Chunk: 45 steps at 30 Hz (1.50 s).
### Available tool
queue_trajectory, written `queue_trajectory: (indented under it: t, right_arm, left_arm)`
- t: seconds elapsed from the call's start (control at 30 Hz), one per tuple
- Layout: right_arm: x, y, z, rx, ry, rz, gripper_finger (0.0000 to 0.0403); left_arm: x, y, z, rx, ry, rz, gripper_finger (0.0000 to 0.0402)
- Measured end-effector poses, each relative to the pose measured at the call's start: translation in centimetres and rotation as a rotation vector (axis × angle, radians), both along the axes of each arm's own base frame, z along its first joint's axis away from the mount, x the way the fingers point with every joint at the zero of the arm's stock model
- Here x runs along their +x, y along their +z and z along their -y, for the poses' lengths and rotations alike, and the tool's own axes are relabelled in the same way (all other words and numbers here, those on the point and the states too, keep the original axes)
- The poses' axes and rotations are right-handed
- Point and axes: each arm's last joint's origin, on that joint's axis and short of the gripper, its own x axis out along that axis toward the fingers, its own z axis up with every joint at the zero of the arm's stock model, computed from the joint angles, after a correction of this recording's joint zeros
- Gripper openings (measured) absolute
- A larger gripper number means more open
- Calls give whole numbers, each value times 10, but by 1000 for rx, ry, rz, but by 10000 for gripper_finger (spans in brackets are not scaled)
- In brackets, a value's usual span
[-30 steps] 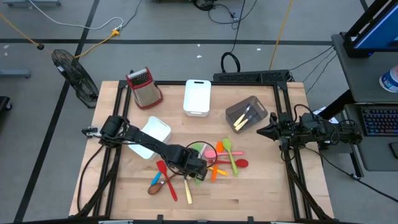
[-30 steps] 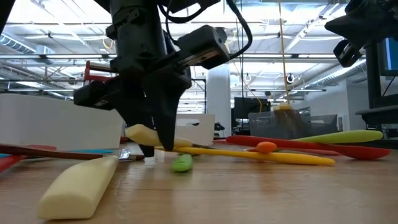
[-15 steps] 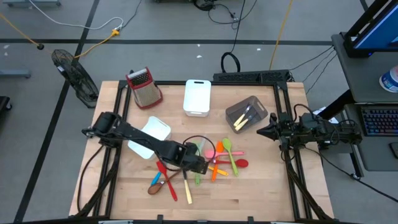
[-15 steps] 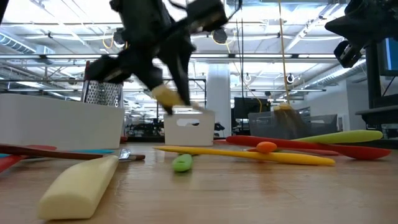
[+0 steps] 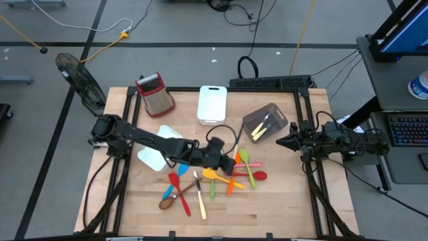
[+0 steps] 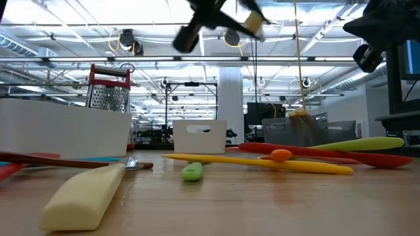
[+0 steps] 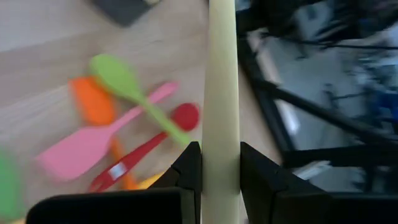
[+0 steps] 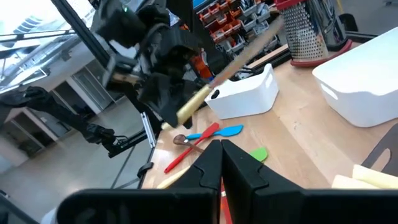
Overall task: Pick & Place Kitchen Items
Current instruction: Put the yellow table knife into the black bin
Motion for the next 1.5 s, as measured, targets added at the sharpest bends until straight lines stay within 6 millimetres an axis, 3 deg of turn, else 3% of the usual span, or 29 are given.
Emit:
queue_trajectory:
  t: [0.43,0.63,0.83,1.1,1.3,1.5]
  right_arm:
    - [2,3,0,20,1,29,4]
    - [19,2,-2,61,32,276,19]
    - [33,-25,-2,151,15,386,63]
    - [45,-28,-1,126,-27,361,151]
    - [56,-20,-1,105,-76,350,200]
    - [61,-8,0,116,-103,498,223]
  left_arm:
    - [14,14,-33,-197,-79,148,65]
    - [19,22,-46,-238,-99,230,65]
    - [21,27,-57,-261,-152,283,65]
    - [24,47,-74,-278,-228,482,65]
    - [24,56,-84,-282,-256,569,65]
    - [24,59,-83,-294,-289,592,65]
